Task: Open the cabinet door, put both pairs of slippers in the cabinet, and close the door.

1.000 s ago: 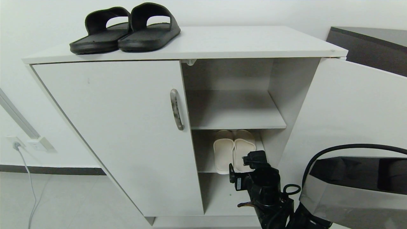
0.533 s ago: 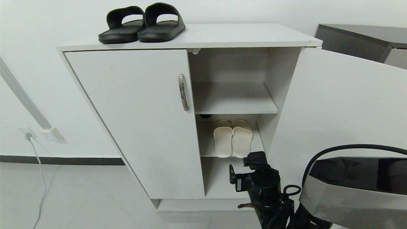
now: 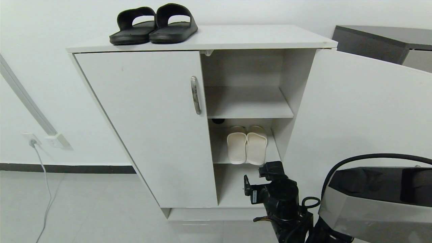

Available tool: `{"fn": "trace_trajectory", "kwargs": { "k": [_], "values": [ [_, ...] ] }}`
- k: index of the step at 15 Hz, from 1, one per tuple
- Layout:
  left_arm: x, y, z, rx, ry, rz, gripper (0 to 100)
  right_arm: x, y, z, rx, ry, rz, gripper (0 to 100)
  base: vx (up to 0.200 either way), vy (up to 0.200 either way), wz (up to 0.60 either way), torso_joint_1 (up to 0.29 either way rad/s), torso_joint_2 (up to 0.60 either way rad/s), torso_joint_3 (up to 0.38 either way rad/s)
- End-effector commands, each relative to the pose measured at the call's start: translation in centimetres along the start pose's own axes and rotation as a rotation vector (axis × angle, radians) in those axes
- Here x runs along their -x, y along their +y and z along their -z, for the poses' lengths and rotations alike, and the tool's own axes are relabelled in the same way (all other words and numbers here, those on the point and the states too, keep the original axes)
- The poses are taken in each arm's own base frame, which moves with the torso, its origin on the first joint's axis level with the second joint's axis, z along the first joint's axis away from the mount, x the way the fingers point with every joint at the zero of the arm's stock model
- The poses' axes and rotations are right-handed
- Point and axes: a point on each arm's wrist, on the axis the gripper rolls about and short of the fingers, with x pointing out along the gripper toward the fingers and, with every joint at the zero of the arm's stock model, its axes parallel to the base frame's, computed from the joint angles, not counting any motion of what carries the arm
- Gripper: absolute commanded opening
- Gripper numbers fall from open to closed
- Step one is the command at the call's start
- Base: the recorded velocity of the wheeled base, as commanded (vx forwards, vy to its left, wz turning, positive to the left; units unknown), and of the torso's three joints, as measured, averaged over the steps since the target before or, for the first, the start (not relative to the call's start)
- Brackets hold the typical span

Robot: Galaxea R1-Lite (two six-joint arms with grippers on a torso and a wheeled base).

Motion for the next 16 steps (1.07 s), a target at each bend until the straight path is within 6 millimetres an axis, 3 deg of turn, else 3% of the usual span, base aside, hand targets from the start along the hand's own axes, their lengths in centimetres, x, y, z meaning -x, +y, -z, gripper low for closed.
{"fn": "trace_trajectory", "kwargs": {
  "k": [1, 6, 16],
  "values": [
    [-0.01, 0.0, -0.01, 0.001, 0.001, 0.0, 0, 0.01, 0.0, 0.08, 0.0, -0.001, 0.0, 100, 0.0, 0.0, 0.0, 0.0, 0.0, 0.0],
    [-0.01, 0.0, -0.01, 0.001, 0.001, 0.0, 0, 0.09, -0.07, 0.09, 0.002, -0.005, -0.001, 100, 0.0, 0.0, 0.0, 0.0, 0.0, 0.023],
    [-0.01, 0.0, -0.01, -0.001, 0.001, -0.002, 0, 0.09, -0.09, 0.23, 0.008, -0.002, 0.001, 100, 0.0, 0.0, 0.0, 0.002, 0.0, 0.181]
  ]
}}
